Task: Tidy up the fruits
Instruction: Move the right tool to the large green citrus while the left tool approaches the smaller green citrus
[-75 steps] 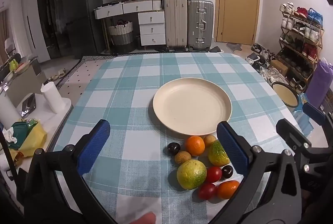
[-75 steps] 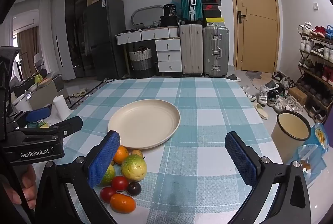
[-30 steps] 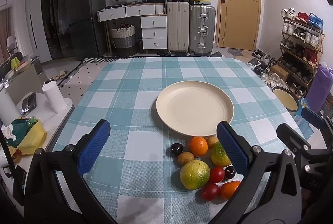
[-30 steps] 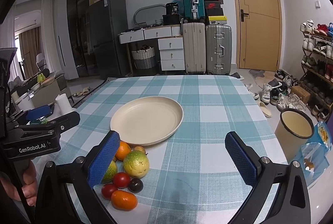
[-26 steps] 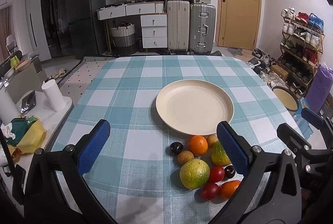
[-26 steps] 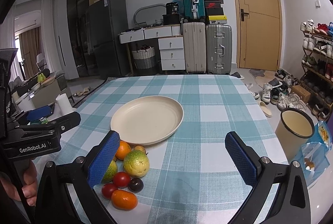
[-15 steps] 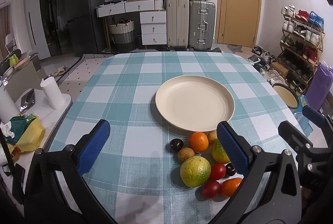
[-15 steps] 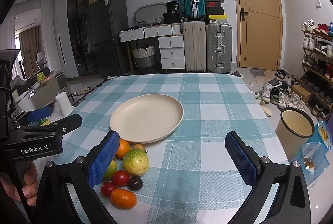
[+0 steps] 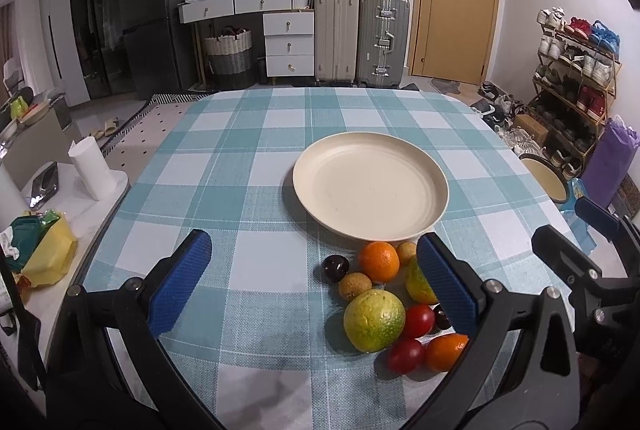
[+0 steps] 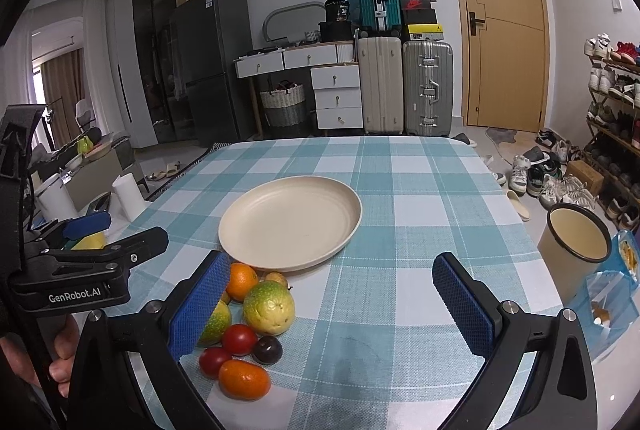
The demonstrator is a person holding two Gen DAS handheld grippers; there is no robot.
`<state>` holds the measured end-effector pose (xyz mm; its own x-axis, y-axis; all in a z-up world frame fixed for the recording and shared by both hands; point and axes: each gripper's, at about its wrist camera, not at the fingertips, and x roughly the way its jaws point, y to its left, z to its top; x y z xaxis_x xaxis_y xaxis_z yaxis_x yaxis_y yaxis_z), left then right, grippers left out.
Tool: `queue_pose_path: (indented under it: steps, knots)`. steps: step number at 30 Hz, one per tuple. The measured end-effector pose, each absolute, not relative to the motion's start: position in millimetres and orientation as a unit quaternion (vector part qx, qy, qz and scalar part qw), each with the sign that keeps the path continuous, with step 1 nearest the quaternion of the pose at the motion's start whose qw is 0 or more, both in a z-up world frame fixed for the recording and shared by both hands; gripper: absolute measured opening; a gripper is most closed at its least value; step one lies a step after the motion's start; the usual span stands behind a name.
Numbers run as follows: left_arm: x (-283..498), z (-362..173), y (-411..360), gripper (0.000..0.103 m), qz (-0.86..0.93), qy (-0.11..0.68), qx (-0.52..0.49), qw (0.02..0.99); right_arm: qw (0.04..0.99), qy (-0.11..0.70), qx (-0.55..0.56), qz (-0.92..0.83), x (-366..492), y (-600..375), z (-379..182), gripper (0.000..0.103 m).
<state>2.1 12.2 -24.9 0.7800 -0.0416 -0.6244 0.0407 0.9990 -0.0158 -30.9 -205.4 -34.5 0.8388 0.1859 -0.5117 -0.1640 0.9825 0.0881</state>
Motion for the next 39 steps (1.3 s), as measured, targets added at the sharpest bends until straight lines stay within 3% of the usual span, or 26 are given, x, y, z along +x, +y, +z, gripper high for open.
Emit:
queue_pose_path:
  steps: [12, 39]
  knots:
    - [8, -34, 14, 0.102, -0.020, 0.336, 0.001, 0.942, 0.957, 0.271, 0.026, 0.097, -28, -202, -37, 0.103]
    - [29, -69, 28, 0.102, -0.029, 0.373, -0.009, 0.927, 0.906, 0.370, 0.100, 0.181, 18, -189, -95, 0.103]
